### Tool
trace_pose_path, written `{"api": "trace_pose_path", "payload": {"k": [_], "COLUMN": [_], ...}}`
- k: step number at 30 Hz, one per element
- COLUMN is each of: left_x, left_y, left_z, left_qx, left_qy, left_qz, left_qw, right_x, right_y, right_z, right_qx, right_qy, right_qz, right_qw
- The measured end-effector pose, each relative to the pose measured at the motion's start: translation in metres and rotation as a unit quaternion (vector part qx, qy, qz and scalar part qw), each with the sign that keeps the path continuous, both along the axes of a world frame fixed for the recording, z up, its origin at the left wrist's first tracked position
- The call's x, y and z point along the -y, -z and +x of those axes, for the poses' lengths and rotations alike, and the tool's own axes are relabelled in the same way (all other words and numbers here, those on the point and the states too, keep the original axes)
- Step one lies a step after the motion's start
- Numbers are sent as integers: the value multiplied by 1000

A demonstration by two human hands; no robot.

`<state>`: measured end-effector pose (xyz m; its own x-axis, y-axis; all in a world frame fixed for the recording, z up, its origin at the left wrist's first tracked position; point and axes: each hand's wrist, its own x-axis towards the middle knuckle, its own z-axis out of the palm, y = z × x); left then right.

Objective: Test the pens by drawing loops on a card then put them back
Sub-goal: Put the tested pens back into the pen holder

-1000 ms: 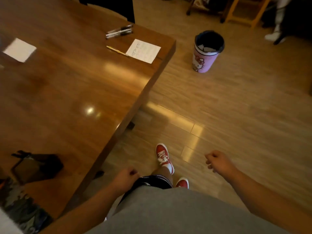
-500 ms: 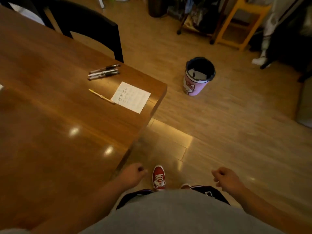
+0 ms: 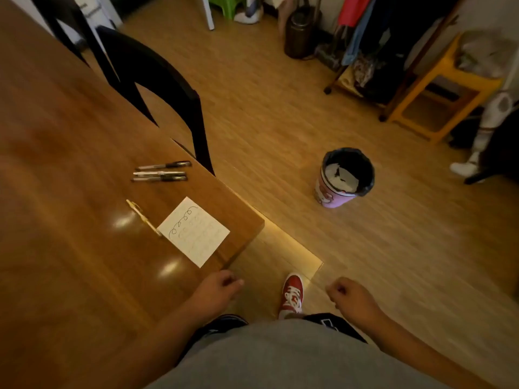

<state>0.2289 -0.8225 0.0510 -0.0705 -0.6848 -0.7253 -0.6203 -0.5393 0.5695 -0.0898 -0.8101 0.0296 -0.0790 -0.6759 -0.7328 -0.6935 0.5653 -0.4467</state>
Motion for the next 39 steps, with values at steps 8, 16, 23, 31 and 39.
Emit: {"api": "trace_pose_path", "payload": {"k": [8,16,23,31,39], "left_x": [41,94,173,229,236], "left_y": [-39,-48,-32,-4,7], "left_z": [-18,28,104,159,170], "left_qx": [-31,-6,20,72,98], "left_qy": [-217,-385,-514,-549,-512], "left_qz": [-51,-108,-93,-23,-10], "left_qw": [974,916,853,832,853], "right_x": [172,251,304,348,359], "right_y": [-62,-73,-50,-27,-6], "right_z": [71,177,285,364,387], "right_qx": [123,156,82,-20,-57], "right_qy": [-235,-382,-433,-485,-512], "right_qz": [-130,-118,-185,-284,-289], "right_qw": [955,903,878,827,807]}}
